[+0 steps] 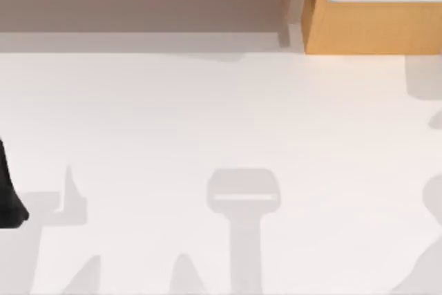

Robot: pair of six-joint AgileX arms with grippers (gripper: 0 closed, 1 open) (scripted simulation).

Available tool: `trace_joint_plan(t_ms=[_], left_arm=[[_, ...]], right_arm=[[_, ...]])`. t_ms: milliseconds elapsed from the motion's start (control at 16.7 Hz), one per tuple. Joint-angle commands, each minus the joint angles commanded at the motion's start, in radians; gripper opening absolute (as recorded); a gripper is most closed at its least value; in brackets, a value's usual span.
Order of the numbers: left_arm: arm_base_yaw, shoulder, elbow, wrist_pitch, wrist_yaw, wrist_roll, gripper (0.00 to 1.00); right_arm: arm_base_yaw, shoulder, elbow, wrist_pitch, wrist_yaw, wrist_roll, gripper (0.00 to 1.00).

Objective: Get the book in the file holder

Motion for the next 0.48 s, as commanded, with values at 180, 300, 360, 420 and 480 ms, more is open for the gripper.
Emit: trace_joint_plan(t_ms=[180, 300, 360, 420, 480], left_arm=[[0.000, 0.000, 0.000, 0.000, 0.000, 0.000, 1.00], [0.000, 0.000, 0.000, 0.000, 0.000, 0.000, 1.00], [0.000, 0.000, 0.000, 0.000, 0.000, 0.000, 1.00], [0.000, 0.000, 0.000, 0.000, 0.000, 0.000, 1.00], [0.000, 0.000, 0.000, 0.000, 0.000, 0.000, 1.00]], right_arm=[[0.017, 0.045, 0.057, -0.007, 0.015, 0.005, 0.00], [0.024, 0.080, 0.092, -0.012, 0.027, 0.009, 0.00], [0.024, 0.088, 0.099, -0.014, 0.030, 0.009, 0.00], [0.024, 0.088, 0.099, -0.014, 0.030, 0.009, 0.00], [0.024, 0.088, 0.099, -0.014, 0.030, 0.009, 0.00]])
